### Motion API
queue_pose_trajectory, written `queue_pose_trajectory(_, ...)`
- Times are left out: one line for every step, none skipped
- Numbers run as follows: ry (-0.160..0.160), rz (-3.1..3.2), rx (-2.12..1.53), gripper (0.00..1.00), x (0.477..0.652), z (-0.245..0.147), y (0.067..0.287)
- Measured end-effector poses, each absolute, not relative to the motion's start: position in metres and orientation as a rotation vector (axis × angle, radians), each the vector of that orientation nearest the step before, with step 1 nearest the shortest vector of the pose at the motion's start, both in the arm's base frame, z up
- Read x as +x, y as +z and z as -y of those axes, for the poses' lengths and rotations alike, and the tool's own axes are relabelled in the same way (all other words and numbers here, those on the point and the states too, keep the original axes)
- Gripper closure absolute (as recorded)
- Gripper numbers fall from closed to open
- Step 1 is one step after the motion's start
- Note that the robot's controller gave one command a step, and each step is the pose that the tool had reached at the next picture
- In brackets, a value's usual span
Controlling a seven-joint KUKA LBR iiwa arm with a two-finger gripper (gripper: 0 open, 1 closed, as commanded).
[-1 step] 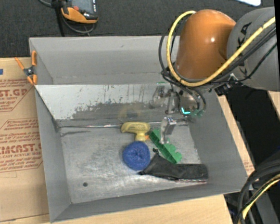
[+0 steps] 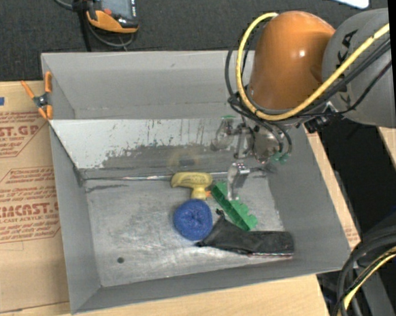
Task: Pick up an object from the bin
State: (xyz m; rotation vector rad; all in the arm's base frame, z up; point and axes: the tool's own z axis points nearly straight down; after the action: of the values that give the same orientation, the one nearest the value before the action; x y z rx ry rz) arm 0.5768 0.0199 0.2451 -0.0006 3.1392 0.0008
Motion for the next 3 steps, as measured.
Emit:
queue_pose_trajectory(0.001, -3.134, -0.025, 0.0, 0.585, -0.027, 0.177)
queue_pose_trajectory(0.0, -3.142, -0.008, 0.0, 0.586, -0.034, 0.141)
queue_pose_trajectory(0.0, -3.127, -0.286, 0.0, 0.561, -0.039, 0.141)
